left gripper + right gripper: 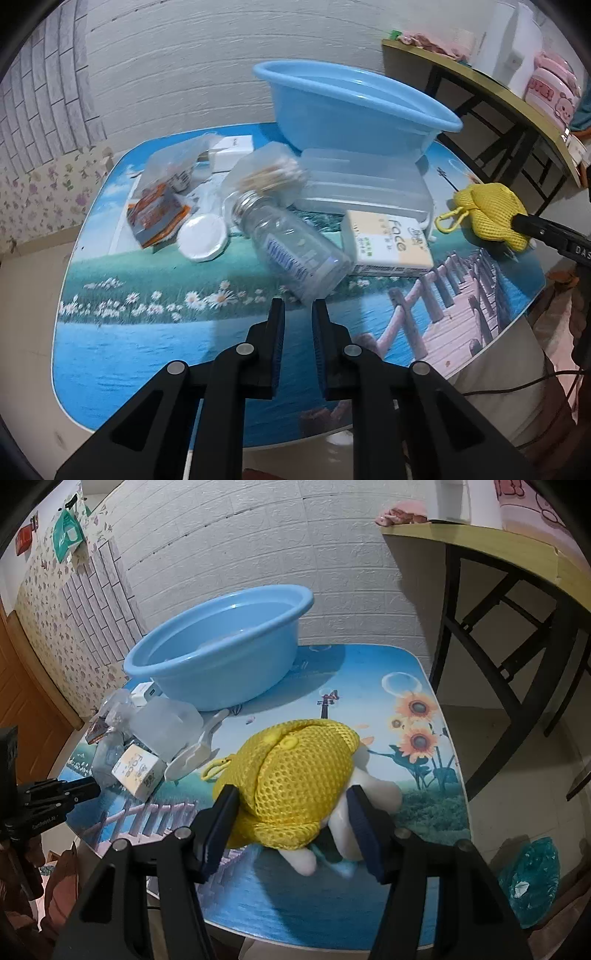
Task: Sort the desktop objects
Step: 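Close the right tool on the yellow mesh bag, then grasp the clear glass bottle with the left tool while the right tool holds the mesh bag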
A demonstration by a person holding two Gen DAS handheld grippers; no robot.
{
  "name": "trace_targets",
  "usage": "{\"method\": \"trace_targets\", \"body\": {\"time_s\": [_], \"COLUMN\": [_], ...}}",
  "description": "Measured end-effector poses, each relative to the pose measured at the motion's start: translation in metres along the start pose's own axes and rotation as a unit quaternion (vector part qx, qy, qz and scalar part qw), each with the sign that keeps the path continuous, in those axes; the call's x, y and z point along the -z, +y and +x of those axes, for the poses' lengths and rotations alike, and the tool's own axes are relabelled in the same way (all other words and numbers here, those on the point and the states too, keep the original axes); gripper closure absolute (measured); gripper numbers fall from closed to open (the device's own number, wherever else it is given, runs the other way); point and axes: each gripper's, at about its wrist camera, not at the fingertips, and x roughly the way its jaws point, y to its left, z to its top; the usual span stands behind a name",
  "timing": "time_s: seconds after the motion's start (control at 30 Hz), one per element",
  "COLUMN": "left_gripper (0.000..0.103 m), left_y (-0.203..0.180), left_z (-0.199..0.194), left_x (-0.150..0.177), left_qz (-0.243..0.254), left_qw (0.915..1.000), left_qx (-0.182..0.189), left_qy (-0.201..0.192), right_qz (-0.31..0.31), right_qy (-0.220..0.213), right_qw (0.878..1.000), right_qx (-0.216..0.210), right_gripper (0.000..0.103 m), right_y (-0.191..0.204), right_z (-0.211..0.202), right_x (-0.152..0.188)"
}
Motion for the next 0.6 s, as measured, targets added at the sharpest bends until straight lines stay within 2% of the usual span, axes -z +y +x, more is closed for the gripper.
{"method": "trace_targets", "body": {"time_s": [0.1,0.2,0.27,0.3,0.33,0.6], "left_gripper": [0.089,0.084,0.071,0.058,0.051,0.049], "left_y": [0.004,0.006,0.007,0.007,0.007,0.009], "left_z": [-0.001,-0.004,-0.005,-0.005,-0.004,0.002], "left_x": [0.001,0.001,-0.001,-0.001,-0.002,-0.011], "left_qz": [-0.008,-0.016,-0.027,-0.033,-0.041,-0.08], "left_qw": [1.0,0.9999,0.9995,0.9993,0.9989,0.9966], "left_qx": [-0.004,0.003,0.014,0.017,0.019,0.017], "left_qy": [0.001,-0.002,-0.004,-0.005,-0.005,-0.008], "right_qz": [0.002,0.004,0.003,0.003,0.002,0.004], "right_qy": [0.001,0.001,0.001,0.002,0.002,0.004], "right_qw": [1.0,1.0,1.0,1.0,1.0,1.0], "right_qx": [-0.001,-0.001,0.0,0.0,0.001,-0.004], "right_gripper": [0.044,0.043,0.043,0.043,0.043,0.04], "right_y": [0.0,0.0,0.0,0.0,0.0,0.0], "right_z": [0.0,-0.002,-0.002,-0.002,-0.002,-0.001], "right_x": [0.001,0.002,0.002,0.003,0.003,0.006]}}
